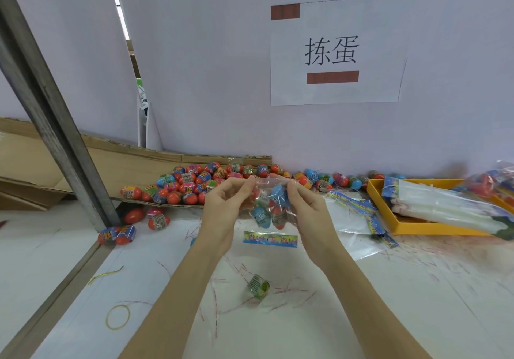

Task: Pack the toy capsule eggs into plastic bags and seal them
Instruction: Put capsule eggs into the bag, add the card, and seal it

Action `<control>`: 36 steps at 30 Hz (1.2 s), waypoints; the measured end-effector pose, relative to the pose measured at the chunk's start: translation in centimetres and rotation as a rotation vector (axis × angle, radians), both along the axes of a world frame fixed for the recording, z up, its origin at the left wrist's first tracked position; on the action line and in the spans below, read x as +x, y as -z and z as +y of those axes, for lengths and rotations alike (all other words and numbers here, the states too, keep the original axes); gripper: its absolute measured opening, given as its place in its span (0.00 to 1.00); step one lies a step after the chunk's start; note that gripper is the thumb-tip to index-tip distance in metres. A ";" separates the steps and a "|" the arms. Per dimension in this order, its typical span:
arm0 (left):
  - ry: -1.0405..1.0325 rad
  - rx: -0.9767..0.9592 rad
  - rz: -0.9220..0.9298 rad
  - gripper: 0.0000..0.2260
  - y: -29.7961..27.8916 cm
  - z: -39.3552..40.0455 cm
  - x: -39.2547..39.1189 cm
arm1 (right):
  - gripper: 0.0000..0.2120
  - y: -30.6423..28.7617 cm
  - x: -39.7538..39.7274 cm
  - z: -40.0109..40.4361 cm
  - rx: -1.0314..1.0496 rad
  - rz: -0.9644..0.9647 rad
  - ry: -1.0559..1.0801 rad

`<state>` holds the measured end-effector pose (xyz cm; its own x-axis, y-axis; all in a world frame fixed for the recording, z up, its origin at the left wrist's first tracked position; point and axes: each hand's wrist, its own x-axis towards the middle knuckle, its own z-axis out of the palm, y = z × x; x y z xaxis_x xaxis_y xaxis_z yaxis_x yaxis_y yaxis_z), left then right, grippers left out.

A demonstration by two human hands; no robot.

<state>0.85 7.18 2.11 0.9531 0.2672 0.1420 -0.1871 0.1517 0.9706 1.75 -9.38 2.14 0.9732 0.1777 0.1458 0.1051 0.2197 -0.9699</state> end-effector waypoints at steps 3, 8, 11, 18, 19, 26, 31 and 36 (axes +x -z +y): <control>-0.080 -0.059 -0.008 0.12 0.1 0.2 0.1 | 0.12 0.2 0.4 -0.3 -0.065 0.055 -0.074; -0.187 -0.172 0.004 0.03 0.0 1.4 0.3 | 0.10 0.8 0.9 -0.9 -0.124 0.046 0.072; -0.285 -0.101 -0.055 0.04 0.1 2.0 0.5 | 0.12 0.6 1.1 -1.3 -0.046 0.113 0.059; -0.267 -0.040 -0.099 0.04 0.2 1.4 0.6 | 0.12 0.8 0.2 0.1 -0.095 0.087 -0.041; -0.250 -0.050 -0.092 0.04 0.3 1.4 0.7 | 0.09 1.0 0.2 0.2 -0.076 0.080 0.009; -0.177 -0.201 0.082 0.06 0.3 1.9 1.3 | 0.10 1.4 0.3 0.0 -0.148 -0.193 0.192; -0.083 0.127 0.032 0.18 0.0 1.7 0.9 | 0.04 1.1 0.6 -0.6 -0.184 -0.188 0.122; -0.064 0.158 -0.011 0.20 -0.2 1.5 0.6 | 0.05 0.9 0.6 -0.7 -0.138 -0.136 0.154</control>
<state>1.40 8.70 2.26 0.9330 0.3007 0.1976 -0.2026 -0.0147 0.9791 2.35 -10.09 1.23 0.9633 0.0564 0.2623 0.2592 0.0579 -0.9641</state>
